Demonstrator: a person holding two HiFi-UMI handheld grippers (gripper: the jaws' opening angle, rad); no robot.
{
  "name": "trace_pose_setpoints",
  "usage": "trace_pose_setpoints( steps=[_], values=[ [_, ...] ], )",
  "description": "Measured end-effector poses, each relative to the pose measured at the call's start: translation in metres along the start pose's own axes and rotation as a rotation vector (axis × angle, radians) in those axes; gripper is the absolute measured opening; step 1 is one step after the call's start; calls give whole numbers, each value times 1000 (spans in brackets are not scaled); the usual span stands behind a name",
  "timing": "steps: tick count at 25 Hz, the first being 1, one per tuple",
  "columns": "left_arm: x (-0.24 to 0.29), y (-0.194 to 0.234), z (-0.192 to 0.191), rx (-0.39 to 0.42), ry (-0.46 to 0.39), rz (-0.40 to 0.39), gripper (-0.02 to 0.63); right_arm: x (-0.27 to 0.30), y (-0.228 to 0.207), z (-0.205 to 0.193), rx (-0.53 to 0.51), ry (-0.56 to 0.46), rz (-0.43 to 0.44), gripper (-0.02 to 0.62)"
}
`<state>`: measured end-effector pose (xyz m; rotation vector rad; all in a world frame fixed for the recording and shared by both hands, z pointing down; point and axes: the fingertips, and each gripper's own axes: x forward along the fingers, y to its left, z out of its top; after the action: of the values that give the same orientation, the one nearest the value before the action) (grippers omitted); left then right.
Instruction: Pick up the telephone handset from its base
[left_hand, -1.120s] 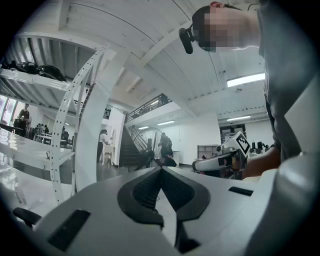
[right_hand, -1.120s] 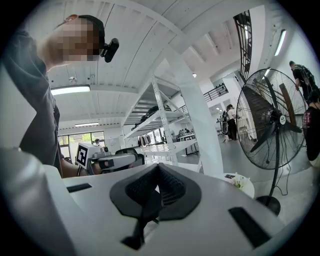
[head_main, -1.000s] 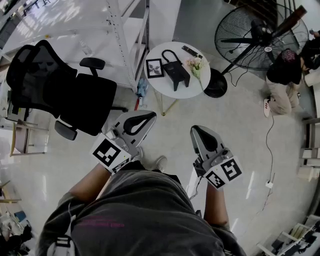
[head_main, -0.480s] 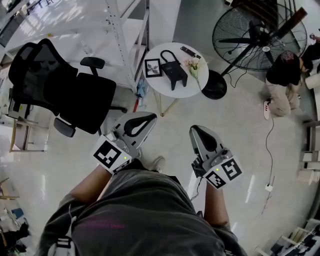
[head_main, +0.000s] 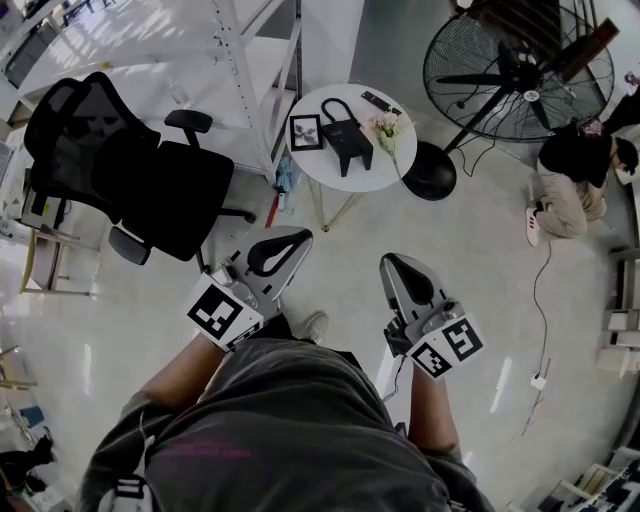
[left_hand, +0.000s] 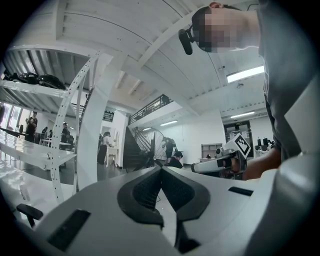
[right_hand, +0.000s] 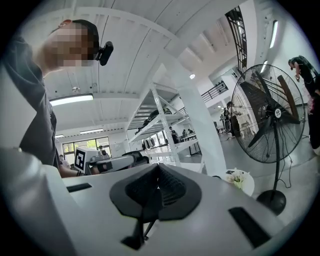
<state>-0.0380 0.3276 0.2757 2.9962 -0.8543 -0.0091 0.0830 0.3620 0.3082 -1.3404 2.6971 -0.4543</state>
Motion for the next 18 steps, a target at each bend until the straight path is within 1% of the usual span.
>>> trace_pose_setpoints(
  steps=[7, 10, 18],
  values=[
    [7, -3, -4, 6, 18, 12, 14, -7, -12, -1, 13, 0, -3, 17],
    [14, 1, -3, 16, 9, 12, 14, -5, -19, -1, 10, 4, -4, 17],
    [37, 21, -5, 0, -5, 18, 14, 11, -42, 2, 4, 20, -6, 17]
  ],
)
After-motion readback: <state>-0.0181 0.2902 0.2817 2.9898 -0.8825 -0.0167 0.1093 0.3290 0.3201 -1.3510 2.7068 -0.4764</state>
